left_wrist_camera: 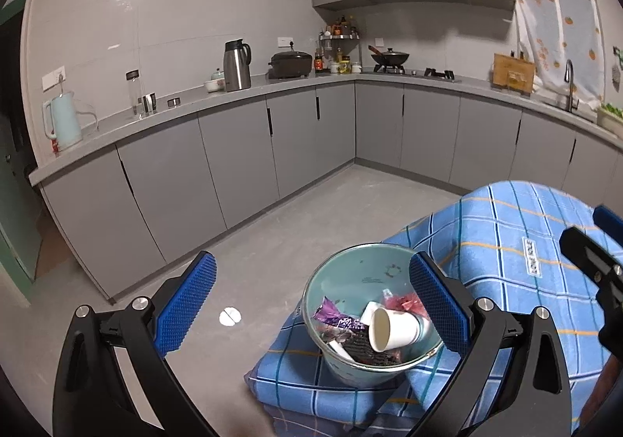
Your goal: Collect trash
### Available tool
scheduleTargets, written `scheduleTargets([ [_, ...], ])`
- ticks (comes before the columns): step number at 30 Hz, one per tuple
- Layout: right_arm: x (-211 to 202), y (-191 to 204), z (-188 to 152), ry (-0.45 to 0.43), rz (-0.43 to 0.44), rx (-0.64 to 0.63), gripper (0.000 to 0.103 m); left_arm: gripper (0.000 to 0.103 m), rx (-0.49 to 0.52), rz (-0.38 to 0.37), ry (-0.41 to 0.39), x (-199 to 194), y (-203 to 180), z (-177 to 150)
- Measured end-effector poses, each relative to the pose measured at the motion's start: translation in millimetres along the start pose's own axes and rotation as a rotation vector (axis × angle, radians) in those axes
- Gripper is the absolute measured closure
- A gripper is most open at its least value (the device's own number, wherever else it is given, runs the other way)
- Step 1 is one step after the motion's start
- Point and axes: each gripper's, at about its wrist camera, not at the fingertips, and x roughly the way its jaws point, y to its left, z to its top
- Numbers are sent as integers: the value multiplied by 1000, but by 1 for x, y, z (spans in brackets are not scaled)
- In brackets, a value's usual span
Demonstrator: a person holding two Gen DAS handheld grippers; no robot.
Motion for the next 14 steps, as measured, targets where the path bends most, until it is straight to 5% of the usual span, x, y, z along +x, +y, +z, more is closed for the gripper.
scheduleTargets([
  [14, 0, 0, -1, -3, 0, 1, 21, 5, -1, -21, -12, -3, -4, 0],
])
